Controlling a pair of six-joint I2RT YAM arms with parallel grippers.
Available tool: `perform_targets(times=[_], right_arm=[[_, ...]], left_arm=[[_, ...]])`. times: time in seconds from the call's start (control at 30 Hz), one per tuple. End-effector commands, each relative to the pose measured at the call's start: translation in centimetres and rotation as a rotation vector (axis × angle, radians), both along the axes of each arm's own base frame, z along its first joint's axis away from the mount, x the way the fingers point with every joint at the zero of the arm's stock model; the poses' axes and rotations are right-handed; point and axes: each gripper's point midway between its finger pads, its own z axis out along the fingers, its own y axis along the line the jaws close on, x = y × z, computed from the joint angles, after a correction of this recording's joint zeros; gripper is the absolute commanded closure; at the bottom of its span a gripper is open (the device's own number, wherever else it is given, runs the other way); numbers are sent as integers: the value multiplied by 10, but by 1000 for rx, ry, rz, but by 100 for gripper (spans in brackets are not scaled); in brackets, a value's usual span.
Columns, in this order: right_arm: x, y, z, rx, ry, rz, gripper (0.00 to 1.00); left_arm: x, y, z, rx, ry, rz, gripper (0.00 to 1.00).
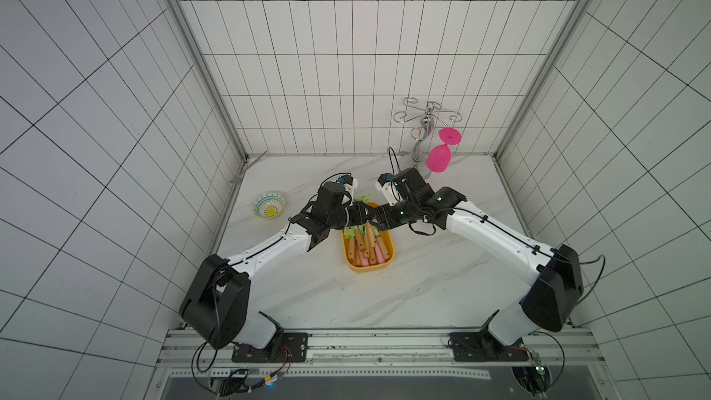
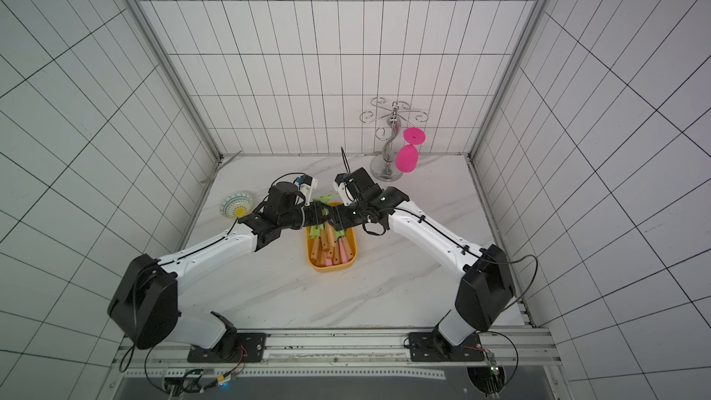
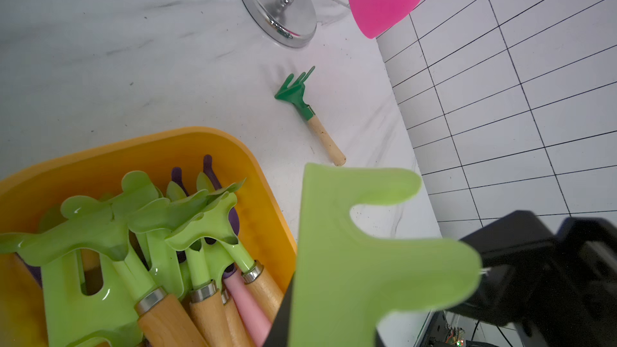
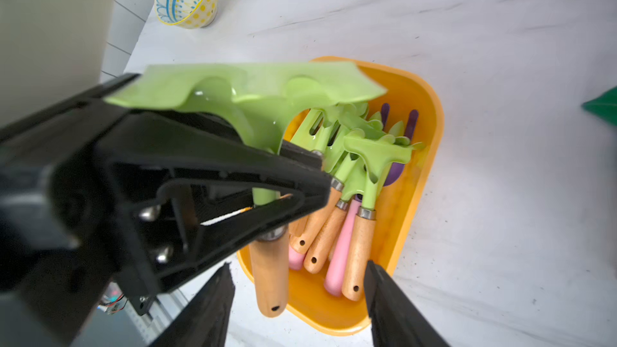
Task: Put the rake into the storage box
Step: Pick up the rake at the center of the board, then place the rake in the storage box.
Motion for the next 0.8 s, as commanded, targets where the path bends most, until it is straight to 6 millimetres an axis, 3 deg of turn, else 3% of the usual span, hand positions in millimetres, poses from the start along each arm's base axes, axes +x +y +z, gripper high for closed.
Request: perform_targets(times=[0.0, 0.23, 0.47, 0.6, 0.77], right_arm=[[3, -29, -2, -84, -59, -62, 32], [7, -77, -29, -221, -35, -171, 31], [4, -81, -42, -240, 2, -161, 31], [1, -78, -53, -253, 34, -140, 31], [2, -77, -58, -266, 41, -127, 32]], left_arm=[[-3, -2, -23, 10, 19, -24, 91], [-3, 1, -60, 22, 58, -9, 91], [5, 5, -91, -29, 139, 29, 88], [4, 8, -93, -12, 141, 37, 76], [0, 18, -94, 56, 145, 74, 42]])
